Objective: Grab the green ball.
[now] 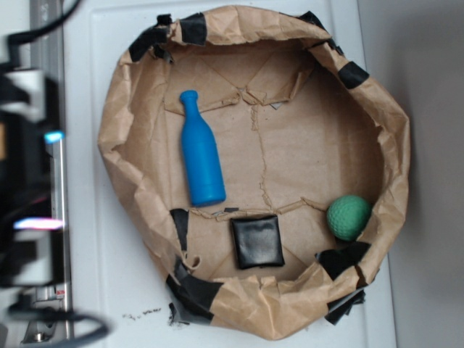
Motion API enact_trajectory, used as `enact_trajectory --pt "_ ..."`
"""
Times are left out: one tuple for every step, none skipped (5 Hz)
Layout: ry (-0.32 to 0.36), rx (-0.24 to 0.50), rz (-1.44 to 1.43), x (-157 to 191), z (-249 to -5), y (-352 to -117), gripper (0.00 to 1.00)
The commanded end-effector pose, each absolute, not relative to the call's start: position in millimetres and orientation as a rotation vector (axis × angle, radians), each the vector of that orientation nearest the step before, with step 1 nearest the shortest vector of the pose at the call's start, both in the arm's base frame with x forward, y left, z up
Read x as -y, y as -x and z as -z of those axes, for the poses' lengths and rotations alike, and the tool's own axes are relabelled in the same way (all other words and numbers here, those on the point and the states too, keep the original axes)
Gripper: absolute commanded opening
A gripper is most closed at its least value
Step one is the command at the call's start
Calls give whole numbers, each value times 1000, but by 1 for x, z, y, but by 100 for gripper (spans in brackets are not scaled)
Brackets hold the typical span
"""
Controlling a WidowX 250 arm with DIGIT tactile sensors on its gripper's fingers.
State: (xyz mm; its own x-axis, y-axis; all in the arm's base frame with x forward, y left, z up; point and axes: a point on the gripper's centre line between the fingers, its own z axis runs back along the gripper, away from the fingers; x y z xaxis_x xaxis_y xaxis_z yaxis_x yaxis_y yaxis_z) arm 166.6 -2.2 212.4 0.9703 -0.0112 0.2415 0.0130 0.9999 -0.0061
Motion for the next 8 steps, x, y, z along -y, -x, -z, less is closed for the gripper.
enact_trajectory --pt "109 419 96 -9 -174 -246 100" --pt "82 396 115 -16 -138 -282 100" --pt "78 379 156 -13 -123 -298 100" --pt "88 389 245 10 -112 -312 100" --pt "90 377 315 38 -93 -319 100" --pt "66 355 330 51 -74 -328 100" --pt "53 346 295 48 -63 -346 100" --pt "46 389 301 50 -68 -357 100"
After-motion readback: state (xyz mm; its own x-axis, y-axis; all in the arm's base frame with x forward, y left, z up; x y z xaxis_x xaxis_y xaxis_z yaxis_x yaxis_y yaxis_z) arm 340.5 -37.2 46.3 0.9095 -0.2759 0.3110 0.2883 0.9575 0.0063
